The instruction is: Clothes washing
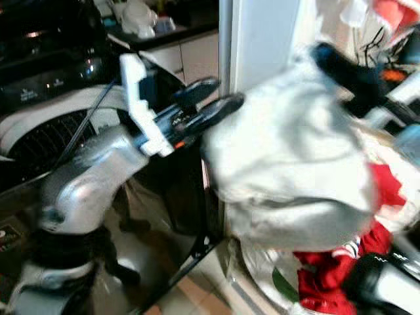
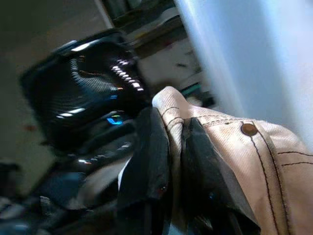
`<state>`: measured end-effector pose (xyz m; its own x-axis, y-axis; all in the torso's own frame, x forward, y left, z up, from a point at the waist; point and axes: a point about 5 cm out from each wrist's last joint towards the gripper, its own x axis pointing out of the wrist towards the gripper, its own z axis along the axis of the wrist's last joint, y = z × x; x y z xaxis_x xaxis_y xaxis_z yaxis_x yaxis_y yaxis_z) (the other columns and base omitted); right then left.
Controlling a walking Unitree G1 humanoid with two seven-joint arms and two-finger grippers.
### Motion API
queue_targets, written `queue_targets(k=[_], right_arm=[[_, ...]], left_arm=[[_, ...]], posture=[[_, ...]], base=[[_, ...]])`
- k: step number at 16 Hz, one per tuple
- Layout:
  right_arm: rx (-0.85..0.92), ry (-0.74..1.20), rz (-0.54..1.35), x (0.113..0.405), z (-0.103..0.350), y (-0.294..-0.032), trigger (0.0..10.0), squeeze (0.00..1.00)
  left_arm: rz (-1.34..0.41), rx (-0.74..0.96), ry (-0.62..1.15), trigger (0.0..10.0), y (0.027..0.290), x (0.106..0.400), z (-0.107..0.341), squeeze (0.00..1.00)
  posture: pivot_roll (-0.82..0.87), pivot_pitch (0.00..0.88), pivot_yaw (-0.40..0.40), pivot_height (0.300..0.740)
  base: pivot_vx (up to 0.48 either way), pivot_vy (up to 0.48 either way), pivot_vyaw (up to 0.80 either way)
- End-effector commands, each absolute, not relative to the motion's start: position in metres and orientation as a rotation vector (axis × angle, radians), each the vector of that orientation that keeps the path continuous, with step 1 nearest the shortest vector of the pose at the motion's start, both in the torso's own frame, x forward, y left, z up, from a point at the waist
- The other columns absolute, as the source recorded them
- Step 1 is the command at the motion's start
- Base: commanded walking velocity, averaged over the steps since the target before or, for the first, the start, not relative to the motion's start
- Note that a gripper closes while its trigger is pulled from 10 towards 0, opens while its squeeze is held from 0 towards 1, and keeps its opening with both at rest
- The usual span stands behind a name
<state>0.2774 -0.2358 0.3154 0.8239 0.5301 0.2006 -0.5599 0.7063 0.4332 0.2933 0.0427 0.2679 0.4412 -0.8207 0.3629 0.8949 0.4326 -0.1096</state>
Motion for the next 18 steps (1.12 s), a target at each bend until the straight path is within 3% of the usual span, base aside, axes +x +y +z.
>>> queue_targets(k=[1, 4, 5, 6, 10, 14, 15, 18], right_arm=[[0.507, -0.098, 0.656, 0.278, 0.326, -0.227, 0.0, 0.0], [0.578, -0.087, 0.739, 0.285, 0.326, -0.201, 0.0, 0.0], [0.602, -0.064, 0.803, 0.286, 0.324, -0.181, 0.0, 0.0], [0.613, -0.058, 0.828, 0.286, 0.324, -0.172, 0.0, 0.0], [0.644, -0.063, 0.855, 0.286, 0.327, -0.166, 0.0, 0.0], [0.656, -0.065, 0.849, 0.285, 0.329, -0.164, 0.0, 0.0], [0.656, -0.065, 0.848, 0.285, 0.33, -0.164, 0.0, 0.0], [0.655, -0.061, 0.848, 0.284, 0.33, -0.162, 0.0, 0.0]], left_arm=[[-1.033, -0.29, -0.281, 10.0, 0.042, 0.299, 0.27, 1.0], [-1.016, -0.382, -0.275, 10.0, 0.034, 0.301, 0.272, 1.0], [-1.05, -0.433, -0.274, 10.0, 0.029, 0.298, 0.273, 0.13], [-1.027, -0.392, -0.267, 10.0, 0.028, 0.299, 0.27, 0.0], [-0.987, -0.202, -0.281, 10.0, 0.025, 0.302, 0.258, 0.0], [-1.07, -0.109, -0.284, 10.0, 0.019, 0.294, 0.251, 0.0], [-1.072, -0.108, -0.271, 0.0, 0.018, 0.294, 0.248, 0.0], [-1.031, -0.064, -0.255, 0.0, 0.021, 0.3, 0.244, 0.0]], posture=[[-0.08, 0.0, 0.03, 0.74], [-0.09, 0.0, 0.029, 0.74], [-0.09, 0.0, 0.028, 0.74], [-0.08, 0.0, 0.025, 0.74], [-0.08, 0.0, 0.024, 0.74], [-0.08, 0.0, 0.026, 0.74], [-0.08, 0.0, 0.027, 0.74], [-0.09, 0.0, 0.027, 0.74]], base=[[0.0, 0.0, 0.0], [0.0, 0.0, 0.0], [0.0, 0.0, 0.0], [0.0, 0.0, 0.0], [0.0, 0.0, 0.0], [0.0, 0.0, 0.0], [0.0, 0.0, 0.0], [0.0, 0.0, 0.0]])
